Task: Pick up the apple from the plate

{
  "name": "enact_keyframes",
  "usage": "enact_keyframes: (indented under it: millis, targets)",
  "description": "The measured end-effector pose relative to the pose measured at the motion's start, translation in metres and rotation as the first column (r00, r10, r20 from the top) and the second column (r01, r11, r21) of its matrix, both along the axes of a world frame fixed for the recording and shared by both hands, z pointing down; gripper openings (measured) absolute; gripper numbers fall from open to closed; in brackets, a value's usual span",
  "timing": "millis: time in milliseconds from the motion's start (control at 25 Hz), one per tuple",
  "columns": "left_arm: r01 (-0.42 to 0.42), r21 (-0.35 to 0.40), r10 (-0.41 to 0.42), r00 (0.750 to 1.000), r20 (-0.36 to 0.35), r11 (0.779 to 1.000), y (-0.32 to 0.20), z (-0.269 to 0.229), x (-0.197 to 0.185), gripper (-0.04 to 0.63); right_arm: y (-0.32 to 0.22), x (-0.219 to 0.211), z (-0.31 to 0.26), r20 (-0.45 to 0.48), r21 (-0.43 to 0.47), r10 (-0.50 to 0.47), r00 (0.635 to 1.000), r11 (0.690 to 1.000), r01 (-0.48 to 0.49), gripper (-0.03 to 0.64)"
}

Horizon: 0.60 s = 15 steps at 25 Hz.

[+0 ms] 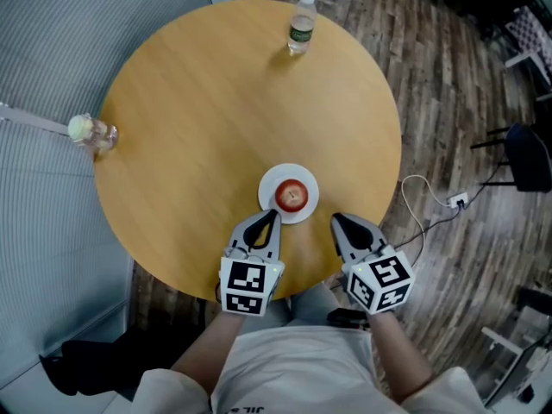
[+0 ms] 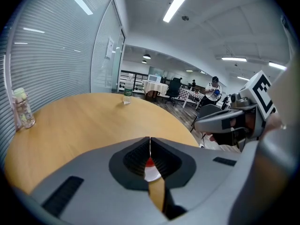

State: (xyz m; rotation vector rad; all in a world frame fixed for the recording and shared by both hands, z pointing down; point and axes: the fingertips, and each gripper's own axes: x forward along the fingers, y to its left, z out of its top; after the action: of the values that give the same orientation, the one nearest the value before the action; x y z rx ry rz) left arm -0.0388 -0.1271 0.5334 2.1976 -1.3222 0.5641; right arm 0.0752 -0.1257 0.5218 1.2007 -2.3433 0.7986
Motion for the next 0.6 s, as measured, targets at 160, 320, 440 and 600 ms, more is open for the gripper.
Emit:
enact_keyframes:
  millis: [160,320,440,600]
  targets:
    - [-0.027,-0.031,0.027,1.0,0.0,0.999,-0.002,0.014,0.005,0.058,0.0,0.001,0.008,-0.002,-0.018,0.004,1.0,1.0,-0.004,0.032]
    - [-0.048,-0.043,0.048,0.999,0.008,0.998,-0.006,0.024,0.009,0.132,-0.002,0.003,0.013,-0.002,-0.033,0.003,1.0,0.999,-0.003,0.032]
    - [-0.055,-0.046,0.056,0.998,0.007,0.997,-0.011,0.033,0.012,0.173,-0.003,0.004,0.018,-0.003,-0.043,0.005,1.0,0.999,-0.005,0.032]
    - [-0.077,-0.069,0.078,0.997,-0.001,0.995,-0.013,0.045,0.019,0.273,-0.003,0.005,0.025,-0.007,-0.062,0.003,1.0,0.998,-0.003,0.032]
